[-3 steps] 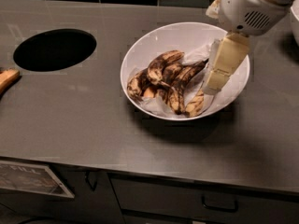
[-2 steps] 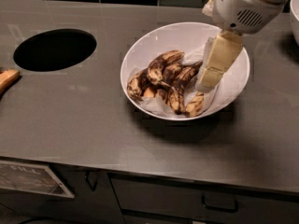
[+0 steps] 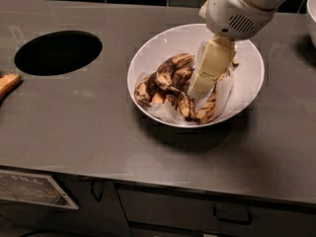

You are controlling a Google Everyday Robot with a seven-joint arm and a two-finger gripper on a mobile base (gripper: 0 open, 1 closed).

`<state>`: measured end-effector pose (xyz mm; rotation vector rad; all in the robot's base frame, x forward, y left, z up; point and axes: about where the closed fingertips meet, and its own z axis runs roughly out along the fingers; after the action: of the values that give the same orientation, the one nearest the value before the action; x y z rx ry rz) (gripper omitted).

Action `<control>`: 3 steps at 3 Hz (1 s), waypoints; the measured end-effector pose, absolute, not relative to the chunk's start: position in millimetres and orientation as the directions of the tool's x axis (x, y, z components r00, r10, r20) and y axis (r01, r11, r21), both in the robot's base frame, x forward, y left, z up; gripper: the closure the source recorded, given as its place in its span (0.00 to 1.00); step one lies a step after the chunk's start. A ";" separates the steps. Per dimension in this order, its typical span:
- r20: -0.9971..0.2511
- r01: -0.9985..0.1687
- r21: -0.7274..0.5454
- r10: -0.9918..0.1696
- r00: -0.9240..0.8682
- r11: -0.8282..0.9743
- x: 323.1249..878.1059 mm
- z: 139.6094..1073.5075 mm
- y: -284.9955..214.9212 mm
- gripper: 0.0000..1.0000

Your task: Pick banana from white bowl

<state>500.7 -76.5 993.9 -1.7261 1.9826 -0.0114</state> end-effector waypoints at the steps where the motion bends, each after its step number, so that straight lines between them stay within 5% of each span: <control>1: -0.380 -0.930 -0.315 -0.923 -0.057 0.187 503.3 988.3 -67.1 0.18; 3: -0.402 -0.939 -0.294 -0.915 -0.050 0.180 505.3 982.5 -58.7 0.27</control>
Offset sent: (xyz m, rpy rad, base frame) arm 0.0076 0.0182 -0.0183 0.0439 0.0473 0.0212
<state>505.3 -58.7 982.5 -1.7367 1.9650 0.0645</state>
